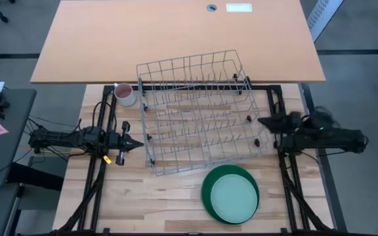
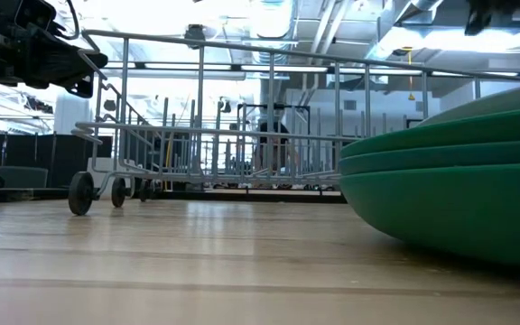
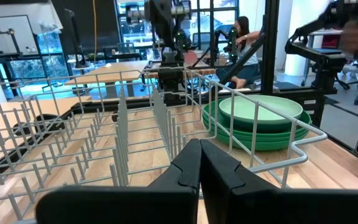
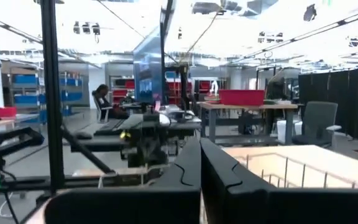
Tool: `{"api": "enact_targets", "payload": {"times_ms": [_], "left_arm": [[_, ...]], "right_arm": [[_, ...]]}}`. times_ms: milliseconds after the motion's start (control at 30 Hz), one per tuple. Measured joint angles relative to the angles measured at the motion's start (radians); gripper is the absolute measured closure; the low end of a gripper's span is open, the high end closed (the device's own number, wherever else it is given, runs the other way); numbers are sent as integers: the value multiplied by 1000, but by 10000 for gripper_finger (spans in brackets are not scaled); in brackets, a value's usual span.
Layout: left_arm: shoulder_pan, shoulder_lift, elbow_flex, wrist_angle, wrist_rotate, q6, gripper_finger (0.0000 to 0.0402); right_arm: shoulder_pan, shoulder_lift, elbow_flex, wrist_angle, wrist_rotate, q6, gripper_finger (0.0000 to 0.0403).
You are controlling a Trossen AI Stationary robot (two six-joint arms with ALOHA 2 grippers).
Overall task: Sort dishes
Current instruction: Put the light green plate in the dish rack
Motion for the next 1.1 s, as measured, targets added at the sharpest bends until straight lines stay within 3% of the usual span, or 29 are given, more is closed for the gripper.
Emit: {"api": "enact_targets", "payload": {"times_ms": [200, 400, 467, 567, 633, 700, 967, 1100], "left_arm": [[0, 0, 0, 0, 0, 0, 402], [0, 0, 0, 0, 0, 0, 402], [0, 0, 0, 0, 0, 0, 402], [0, 0, 0, 0, 0, 0, 401], [0, 0, 0, 0, 0, 0, 402], [0, 0, 0, 0, 0, 0, 401], [0, 0, 0, 0, -1, 5, 402], [1, 0, 0, 2, -16, 92, 402]], "right_arm": [[0, 141, 257, -81, -10, 1, 402], [2, 236, 438, -100, -98, 42, 398], [8, 248, 467, -132, -171, 59, 397], [43, 259, 462, -163, -370, 61, 396], [85, 270, 436, -150, -427, 61, 396], [137, 277, 405, -142, -414, 61, 396], [381, 342, 334, -197, -175, 157, 395], [552, 406, 332, -222, -42, 240, 395]]}}
